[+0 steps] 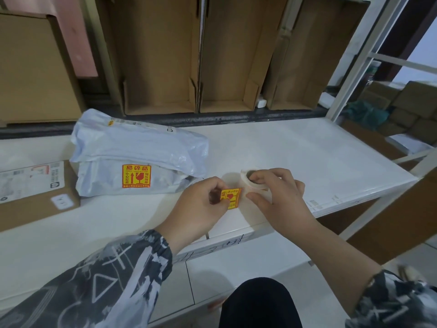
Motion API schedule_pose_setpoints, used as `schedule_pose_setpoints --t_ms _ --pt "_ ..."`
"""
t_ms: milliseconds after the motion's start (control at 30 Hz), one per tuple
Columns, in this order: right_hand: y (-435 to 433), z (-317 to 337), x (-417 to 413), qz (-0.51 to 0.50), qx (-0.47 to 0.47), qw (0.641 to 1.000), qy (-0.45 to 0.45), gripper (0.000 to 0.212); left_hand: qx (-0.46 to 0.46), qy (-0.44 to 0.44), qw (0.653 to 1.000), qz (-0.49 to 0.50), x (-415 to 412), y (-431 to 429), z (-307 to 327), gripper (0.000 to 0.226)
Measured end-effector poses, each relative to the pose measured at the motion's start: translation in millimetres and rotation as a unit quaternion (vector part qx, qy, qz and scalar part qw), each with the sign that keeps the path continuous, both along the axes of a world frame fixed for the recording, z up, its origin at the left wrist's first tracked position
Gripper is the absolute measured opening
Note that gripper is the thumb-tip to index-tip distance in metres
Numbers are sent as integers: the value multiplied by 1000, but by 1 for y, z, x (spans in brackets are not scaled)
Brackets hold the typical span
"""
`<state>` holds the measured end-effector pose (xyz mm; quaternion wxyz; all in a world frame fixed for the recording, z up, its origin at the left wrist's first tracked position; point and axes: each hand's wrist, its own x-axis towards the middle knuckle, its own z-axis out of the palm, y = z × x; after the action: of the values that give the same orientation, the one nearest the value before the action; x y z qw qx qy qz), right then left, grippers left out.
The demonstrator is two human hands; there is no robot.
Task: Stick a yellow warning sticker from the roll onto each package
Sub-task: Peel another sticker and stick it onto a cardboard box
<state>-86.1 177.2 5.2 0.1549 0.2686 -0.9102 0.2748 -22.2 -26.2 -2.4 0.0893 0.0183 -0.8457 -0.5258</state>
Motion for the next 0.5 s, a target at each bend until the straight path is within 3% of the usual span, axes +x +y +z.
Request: schedule_pose_setpoints --t_ms 100,233,300,400,500 --pt "0 6 5 -1 4 1000 -2 33 25 -26 999 -14 19 -19 7 27" --pt "-14 18 24 -18 -52 996 71 24 55 -37 998 -17 43 -44 13 29" --pt "-35 26 40 41 -95 991 86 16 67 -35 997 -14 53 -53 15 30" --pt "-78 32 66 166 -122 978 10 19 69 -30 997 -9 68 -69 17 30" --pt "-115 28 80 184 -118 970 -112 28 76 -16 997 3 87 -88 20 29"
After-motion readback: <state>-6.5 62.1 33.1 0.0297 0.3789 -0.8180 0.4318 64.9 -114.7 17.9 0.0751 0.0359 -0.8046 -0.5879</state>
